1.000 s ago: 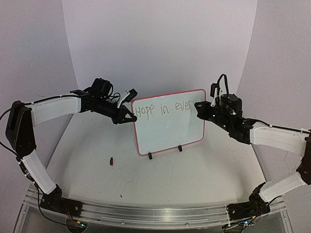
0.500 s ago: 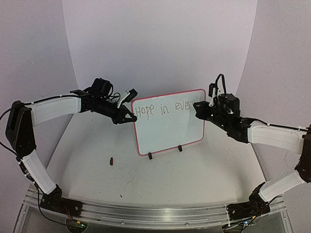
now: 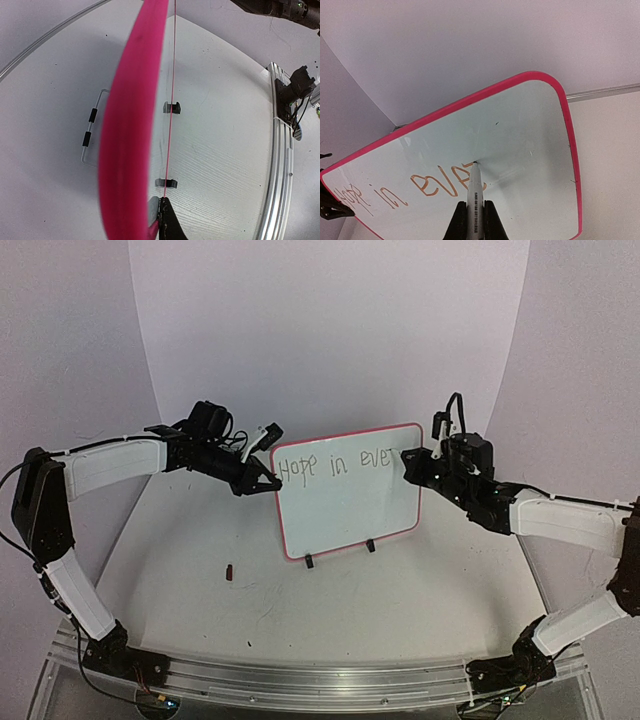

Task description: Write a sentence on the whiteboard

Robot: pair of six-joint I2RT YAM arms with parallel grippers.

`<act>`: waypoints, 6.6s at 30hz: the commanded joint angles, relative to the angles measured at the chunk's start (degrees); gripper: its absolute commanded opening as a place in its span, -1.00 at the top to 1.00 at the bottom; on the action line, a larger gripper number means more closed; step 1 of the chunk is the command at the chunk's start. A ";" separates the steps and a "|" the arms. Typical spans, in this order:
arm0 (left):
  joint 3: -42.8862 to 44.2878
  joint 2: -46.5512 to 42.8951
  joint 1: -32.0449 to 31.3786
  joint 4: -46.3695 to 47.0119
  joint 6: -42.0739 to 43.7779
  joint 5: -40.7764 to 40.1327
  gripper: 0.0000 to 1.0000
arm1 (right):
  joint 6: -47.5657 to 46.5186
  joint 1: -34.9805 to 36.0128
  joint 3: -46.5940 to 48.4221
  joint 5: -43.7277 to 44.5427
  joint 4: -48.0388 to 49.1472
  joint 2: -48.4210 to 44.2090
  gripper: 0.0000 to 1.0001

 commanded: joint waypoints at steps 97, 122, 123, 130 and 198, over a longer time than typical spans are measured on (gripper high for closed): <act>-0.09 -0.01 -0.57 -4.42 4.22 -5.77 1.00 | 1.28 -1.09 -0.81 4.28 0.06 -0.10 1.00; -0.15 -0.51 -0.92 -4.45 4.21 -5.88 1.00 | 0.64 -2.07 -3.35 3.21 -0.94 -5.82 1.00; -0.13 -0.45 -0.96 -4.45 4.19 -5.88 1.00 | 0.36 -2.07 -3.11 3.37 -1.06 -5.88 1.00; -0.18 -0.32 -1.10 -4.43 4.20 -5.97 1.00 | -1.29 -2.07 -0.65 4.09 -0.99 -4.44 1.00; -0.17 -0.88 -1.08 -4.75 3.73 -6.81 1.00 | 1.24 -2.07 -8.23 -6.21 -8.23 -11.68 1.00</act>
